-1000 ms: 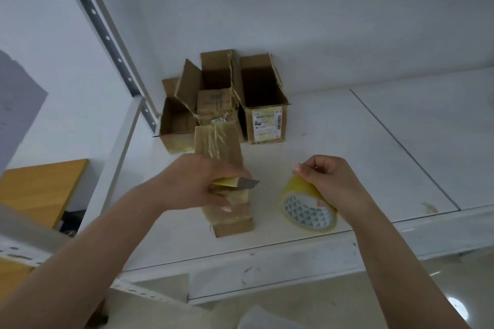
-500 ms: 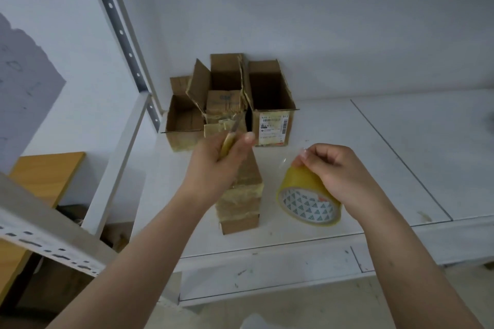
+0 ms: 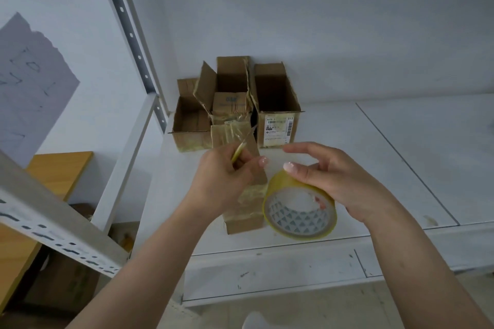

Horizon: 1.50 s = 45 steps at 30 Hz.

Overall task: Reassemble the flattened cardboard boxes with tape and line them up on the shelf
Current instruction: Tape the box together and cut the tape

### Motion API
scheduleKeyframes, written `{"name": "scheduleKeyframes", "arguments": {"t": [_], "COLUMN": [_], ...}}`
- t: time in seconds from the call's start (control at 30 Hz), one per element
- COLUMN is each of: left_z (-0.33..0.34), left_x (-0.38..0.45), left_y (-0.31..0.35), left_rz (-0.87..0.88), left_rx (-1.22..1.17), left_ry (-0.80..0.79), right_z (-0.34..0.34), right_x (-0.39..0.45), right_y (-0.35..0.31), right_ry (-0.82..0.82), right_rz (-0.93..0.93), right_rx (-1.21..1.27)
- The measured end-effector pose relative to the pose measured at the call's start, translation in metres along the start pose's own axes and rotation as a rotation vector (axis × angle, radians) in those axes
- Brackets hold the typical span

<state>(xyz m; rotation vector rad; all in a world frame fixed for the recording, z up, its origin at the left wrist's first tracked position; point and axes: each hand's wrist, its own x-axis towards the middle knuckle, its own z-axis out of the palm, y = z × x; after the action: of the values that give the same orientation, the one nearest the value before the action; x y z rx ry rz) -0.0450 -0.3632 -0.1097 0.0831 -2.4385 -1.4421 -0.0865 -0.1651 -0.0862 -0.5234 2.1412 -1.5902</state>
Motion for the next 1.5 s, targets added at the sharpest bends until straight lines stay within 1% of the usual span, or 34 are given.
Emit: {"name": "scheduleKeyframes", "arguments": {"t": [0.1,0.27,0.4,0.47,0.57,0.77,0.93,1.07,1.3,1.43,1.5], "left_z": [-0.008,-0.012,-0.036,-0.041,-0.037,-0.035,-0.025,-0.012,0.019,0.033,0.035], "left_x": [-0.009,-0.020,-0.030,-0.035,-0.038,-0.034,-0.028,-0.030,-0.037,-0.040,-0.040], "left_y": [-0.008,-0.020,-0.040,-0.048,-0.054,-0.063,-0.075,-0.086,-0.092,-0.090,-0.090], "left_rz": [-0.009,-0.051,-0.143,-0.175,-0.168,-0.204,-0.264,-0.334,-0.418,-0.532,-0.544], "left_rx": [-0.019,0.025,0.084,0.100,0.111,0.105,0.089,0.016,-0.285,-0.471,-0.498], "left_ry": [0.098,0.163,0.231,0.257,0.294,0.334,0.301,0.233,0.224,0.185,0.165], "right_z": [-0.005,-0.002,-0.014,-0.018,-0.018,-0.015,-0.013,-0.009,0.007,0.007,0.009], "right_x": [0.004,0.016,0.021,0.024,0.032,0.048,0.057,0.060,0.065,0.064,0.061], "right_y": [-0.001,-0.003,0.007,0.013,0.015,0.018,0.036,0.057,0.073,0.072,0.073], "right_ry": [-0.003,-0.070,0.045,0.087,0.141,0.174,0.180,0.169,0.152,0.131,0.120], "right_rz": [-0.010,0.040,0.100,0.073,0.013,0.003,0.031,0.067,0.070,0.090,0.103], "right_rx": [0.066,-0.080,-0.195,-0.274,-0.339,-0.394,-0.396,-0.365,-0.257,-0.218,-0.191]}}
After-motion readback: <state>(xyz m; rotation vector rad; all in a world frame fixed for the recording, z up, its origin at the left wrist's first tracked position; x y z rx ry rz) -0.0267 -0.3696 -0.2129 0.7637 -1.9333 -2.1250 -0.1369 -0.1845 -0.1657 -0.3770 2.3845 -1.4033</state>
